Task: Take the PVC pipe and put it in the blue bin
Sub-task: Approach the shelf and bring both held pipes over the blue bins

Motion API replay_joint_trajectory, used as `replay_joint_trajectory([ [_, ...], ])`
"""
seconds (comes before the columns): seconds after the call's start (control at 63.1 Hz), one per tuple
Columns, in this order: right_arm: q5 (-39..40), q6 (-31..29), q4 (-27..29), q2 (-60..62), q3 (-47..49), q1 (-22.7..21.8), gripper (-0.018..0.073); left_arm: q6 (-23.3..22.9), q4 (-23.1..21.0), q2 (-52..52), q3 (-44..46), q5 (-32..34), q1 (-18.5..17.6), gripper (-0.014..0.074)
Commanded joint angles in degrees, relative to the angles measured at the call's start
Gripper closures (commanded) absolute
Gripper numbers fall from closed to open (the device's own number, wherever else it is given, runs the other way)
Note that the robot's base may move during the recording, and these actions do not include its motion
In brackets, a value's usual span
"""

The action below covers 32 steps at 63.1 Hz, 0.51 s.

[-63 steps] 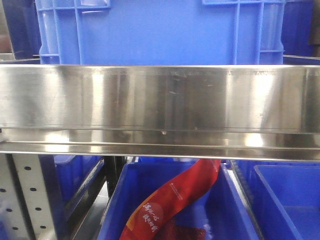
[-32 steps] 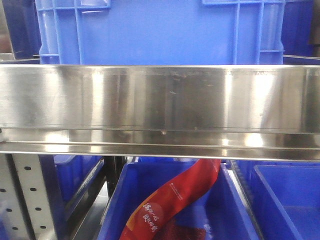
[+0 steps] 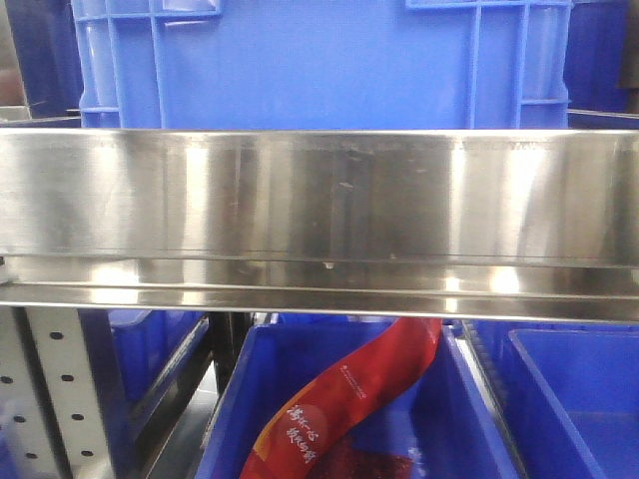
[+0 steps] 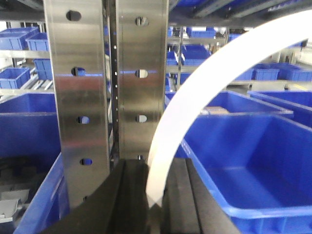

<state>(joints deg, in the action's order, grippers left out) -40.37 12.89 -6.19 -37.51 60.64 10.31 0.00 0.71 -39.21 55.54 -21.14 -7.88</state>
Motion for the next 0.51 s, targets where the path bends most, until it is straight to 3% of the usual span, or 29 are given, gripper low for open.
replay_joint_trajectory([
  [0.0,-0.5,-6.5,4.7,-0.7,1.4,0.1,0.0721,1.7,-0.7,-1.5,2.0,-1.8,0.0,0.0707],
  [0.159,-0.5,-10.5,9.7,-0.7,1.4,0.1,0.0721,8.0,-4.5,-3.9,4.4,-2.8,-3.6,0.0707],
  [0.381,-0.4,-13.5,13.5,-1.8,1.4,0.1,0.0721,8.4,-5.2,-8.1,5.7,1.2,-12.4,0.0707],
  [0.492,-0.3,-16.0,16.2,-3.5,1.7,0.1,0.0721,8.4,-7.3,-10.1,7.0,2.0,-14.7,0.0707],
])
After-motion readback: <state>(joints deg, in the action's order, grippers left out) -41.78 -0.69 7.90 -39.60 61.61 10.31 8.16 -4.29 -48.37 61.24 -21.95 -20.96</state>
